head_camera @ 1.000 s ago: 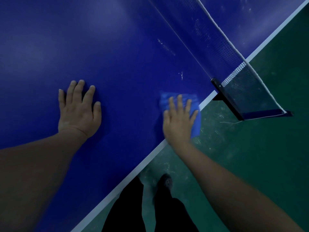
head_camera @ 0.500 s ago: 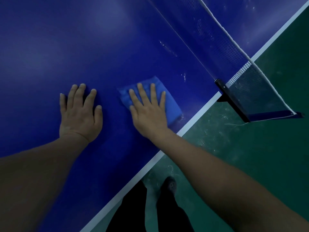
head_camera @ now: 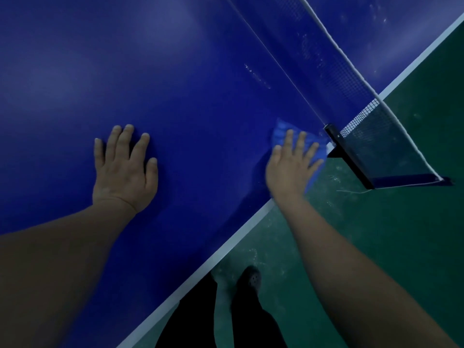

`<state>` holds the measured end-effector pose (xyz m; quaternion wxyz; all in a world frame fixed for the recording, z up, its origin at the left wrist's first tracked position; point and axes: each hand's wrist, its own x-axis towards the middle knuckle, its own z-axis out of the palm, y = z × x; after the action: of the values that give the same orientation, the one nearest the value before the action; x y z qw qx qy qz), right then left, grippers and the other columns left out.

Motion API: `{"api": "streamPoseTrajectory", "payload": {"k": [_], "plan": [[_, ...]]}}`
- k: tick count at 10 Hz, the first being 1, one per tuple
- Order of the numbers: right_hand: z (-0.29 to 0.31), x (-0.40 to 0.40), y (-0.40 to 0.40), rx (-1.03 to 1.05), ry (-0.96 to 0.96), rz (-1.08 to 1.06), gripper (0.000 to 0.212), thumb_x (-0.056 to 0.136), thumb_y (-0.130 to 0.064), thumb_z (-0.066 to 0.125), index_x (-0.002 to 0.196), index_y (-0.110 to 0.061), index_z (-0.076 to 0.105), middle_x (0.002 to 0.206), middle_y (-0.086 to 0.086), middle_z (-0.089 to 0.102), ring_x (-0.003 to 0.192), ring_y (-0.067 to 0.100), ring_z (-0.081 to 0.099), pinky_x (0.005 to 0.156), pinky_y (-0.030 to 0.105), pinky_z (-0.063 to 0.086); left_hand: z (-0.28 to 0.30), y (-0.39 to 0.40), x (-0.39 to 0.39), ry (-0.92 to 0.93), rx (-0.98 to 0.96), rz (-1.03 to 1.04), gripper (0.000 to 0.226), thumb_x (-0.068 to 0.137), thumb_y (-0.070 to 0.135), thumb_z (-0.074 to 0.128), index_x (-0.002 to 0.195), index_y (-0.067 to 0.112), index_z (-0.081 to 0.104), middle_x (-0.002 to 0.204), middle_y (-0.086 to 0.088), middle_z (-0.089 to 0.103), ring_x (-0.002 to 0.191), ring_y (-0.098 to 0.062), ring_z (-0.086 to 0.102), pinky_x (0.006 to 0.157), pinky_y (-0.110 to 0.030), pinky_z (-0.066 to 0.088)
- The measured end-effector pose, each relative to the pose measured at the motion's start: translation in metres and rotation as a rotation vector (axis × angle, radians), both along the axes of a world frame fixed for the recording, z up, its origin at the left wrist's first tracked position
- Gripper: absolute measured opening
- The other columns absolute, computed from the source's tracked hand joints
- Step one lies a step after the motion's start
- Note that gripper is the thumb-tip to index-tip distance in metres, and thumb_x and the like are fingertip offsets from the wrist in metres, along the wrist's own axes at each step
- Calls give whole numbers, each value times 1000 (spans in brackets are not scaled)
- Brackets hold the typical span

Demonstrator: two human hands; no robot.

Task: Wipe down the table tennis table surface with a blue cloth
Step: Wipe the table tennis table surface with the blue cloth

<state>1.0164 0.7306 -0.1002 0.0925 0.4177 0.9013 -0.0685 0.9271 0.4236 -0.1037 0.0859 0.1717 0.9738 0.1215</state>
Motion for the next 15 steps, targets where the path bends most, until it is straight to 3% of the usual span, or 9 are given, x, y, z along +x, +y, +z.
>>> {"api": "streamPoseTrajectory", "payload": {"k": [2,4,5,7,8,10,11,13,15], "plan": [[-9,42,-53,32,113,720,50,102,-42,37,149,-29,45,159,-1,37,147,32,30,113,50,26,-1,-1,1,-5,22,0,65,98,46,23,153,12,34,164,-13,18,154,-27,4,124,-54,-3],[7,71,97,155,-2,139,38,96,-3,44,132,-2,56,141,19,55,127,35,52,94,43,34,0,-1,0,-12,15,-2,67,98,48,20,153,12,34,164,-13,17,154,-27,3,124,-54,-3],[32,60,88,103,278,-30,40,97,-4,31,125,0,60,120,20,66,100,39,58,87,41,41,0,-1,1,-11,5,0,67,98,48,20,153,13,33,164,-12,17,154,-27,3,124,-53,-4],[58,27,14,-171,743,-44,31,106,-19,48,130,-7,63,118,3,61,105,6,55,91,6,40,0,0,1,0,12,11,67,97,47,21,153,13,34,164,-12,18,154,-26,4,124,-52,-4],[75,19,8,-200,898,-32,27,105,-26,48,121,-13,66,114,-3,62,105,0,56,95,18,47,0,1,1,-2,7,9,65,98,47,22,153,14,33,164,-11,17,154,-26,3,124,-51,-5],[9,30,-41,-72,166,538,62,97,-62,31,141,-24,53,160,0,35,152,34,13,122,52,5,-1,0,2,12,8,15,65,98,45,22,153,13,34,164,-12,19,154,-27,5,124,-52,-4],[-7,27,-3,26,258,491,49,100,-48,37,134,-19,57,156,1,42,151,36,20,120,58,19,-2,0,1,16,19,13,65,98,46,23,153,13,34,164,-12,19,154,-27,5,124,-52,-4],[-9,0,29,86,188,122,55,107,-40,22,156,-15,34,164,4,26,153,31,13,124,53,11,-2,0,1,16,18,7,64,98,45,23,152,13,35,164,-12,19,154,-27,6,124,-52,-4],[-10,39,-33,-1,102,984,54,104,-39,30,149,-14,44,157,7,41,147,33,29,119,50,20,-1,1,2,22,13,13,64,98,45,23,152,13,35,164,-12,19,154,-27,6,124,-52,-3]]}}
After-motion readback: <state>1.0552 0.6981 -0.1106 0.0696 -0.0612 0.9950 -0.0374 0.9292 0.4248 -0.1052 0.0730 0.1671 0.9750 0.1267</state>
